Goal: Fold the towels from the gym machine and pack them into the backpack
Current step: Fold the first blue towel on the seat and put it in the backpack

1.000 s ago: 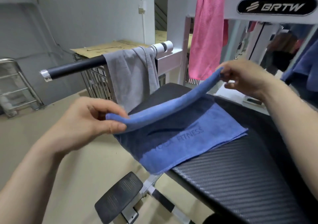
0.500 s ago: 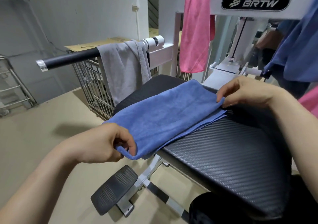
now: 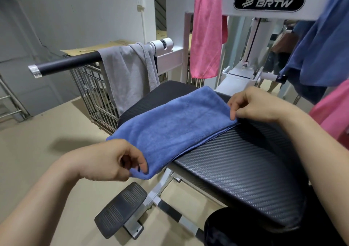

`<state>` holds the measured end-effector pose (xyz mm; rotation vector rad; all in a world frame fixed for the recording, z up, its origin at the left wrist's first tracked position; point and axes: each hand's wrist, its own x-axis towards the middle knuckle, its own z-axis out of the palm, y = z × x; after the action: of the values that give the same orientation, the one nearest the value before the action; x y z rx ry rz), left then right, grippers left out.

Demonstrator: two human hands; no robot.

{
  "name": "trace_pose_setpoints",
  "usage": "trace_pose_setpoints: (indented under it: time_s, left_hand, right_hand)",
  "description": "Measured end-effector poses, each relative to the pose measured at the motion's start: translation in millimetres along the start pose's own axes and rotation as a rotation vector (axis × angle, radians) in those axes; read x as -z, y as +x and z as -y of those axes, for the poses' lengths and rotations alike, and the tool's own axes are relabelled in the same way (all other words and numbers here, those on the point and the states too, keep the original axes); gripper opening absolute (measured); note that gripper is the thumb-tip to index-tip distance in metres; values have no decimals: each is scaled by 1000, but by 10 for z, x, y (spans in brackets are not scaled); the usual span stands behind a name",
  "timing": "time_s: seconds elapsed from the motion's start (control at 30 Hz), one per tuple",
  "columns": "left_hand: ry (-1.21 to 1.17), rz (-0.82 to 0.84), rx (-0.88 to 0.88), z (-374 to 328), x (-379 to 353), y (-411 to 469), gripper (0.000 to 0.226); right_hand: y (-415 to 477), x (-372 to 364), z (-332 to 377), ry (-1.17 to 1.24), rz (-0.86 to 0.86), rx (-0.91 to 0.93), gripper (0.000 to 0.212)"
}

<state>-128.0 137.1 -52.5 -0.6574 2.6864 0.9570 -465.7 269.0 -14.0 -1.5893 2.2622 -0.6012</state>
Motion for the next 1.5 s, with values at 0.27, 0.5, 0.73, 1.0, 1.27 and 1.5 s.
trace_pose_setpoints:
  time_s: [0.27,0.5,0.73,1.0,1.27,1.5]
  left_hand:
    - [46,-759,48,46,214,517,19]
    - [79,-496,242,16,289,599,33]
    - [-157,-265,152,130,483,481,39]
    - [-533,-26,29,541,778,502,22]
    - [-778,-231,-165,206,673,1042,60]
    - [-556,-234,-306,8,317,1072,16]
  right_hand:
    - [26,-88,105,-107,-113,-65,30]
    - [383,49,327,-317,57,-99,69]
    - [1038,-328,965,-470,430,257,66]
    - [941,183,475,-196,492,43,23]
    - [1027,503,97,56,-176,-381,12]
    - [1380,-119,505,-735,-509,-272,29]
